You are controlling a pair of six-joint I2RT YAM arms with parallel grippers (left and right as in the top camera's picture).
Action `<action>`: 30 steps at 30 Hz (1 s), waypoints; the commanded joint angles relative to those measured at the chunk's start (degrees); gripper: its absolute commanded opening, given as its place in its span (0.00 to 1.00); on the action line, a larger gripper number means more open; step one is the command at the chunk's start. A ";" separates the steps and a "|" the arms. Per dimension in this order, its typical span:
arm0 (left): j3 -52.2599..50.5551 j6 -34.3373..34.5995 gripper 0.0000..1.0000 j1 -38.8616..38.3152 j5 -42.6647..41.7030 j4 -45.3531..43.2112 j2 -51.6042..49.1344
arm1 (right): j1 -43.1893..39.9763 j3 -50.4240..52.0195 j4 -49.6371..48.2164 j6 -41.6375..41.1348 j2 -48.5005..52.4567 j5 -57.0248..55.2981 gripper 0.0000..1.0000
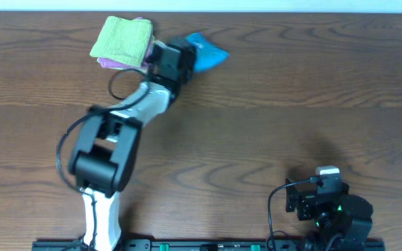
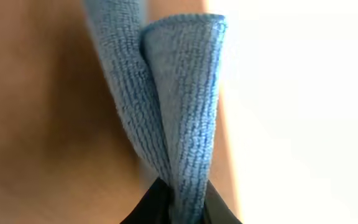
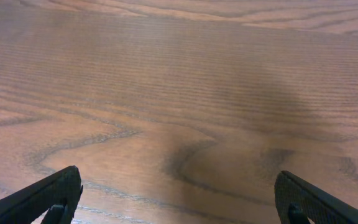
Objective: Fold the cloth
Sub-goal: 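Carry the blue cloth leftward with the left gripper over the stack, then lower the blue cloth onto the green-pink stack with the left gripper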
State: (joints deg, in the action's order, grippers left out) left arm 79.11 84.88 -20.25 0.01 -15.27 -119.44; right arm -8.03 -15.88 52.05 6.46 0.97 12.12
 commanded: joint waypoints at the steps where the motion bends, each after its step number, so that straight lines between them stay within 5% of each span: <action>1: 2.12 2.99 0.10 1.86 -0.02 -3.21 4.72 | -0.44 0.26 0.13 -0.42 -0.46 0.11 0.99; 11: 2.16 2.12 0.06 4.42 3.45 -11.58 7.08 | -0.44 0.26 0.15 -0.42 -0.46 0.11 0.99; 30: 2.16 -9.57 0.06 19.06 -3.87 -4.48 12.00 | -0.44 0.26 0.15 -0.42 -0.48 0.11 0.99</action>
State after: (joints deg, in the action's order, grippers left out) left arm 80.42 78.46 -1.85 -0.34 -21.37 -108.47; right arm -8.03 -15.88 52.03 6.46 0.97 12.12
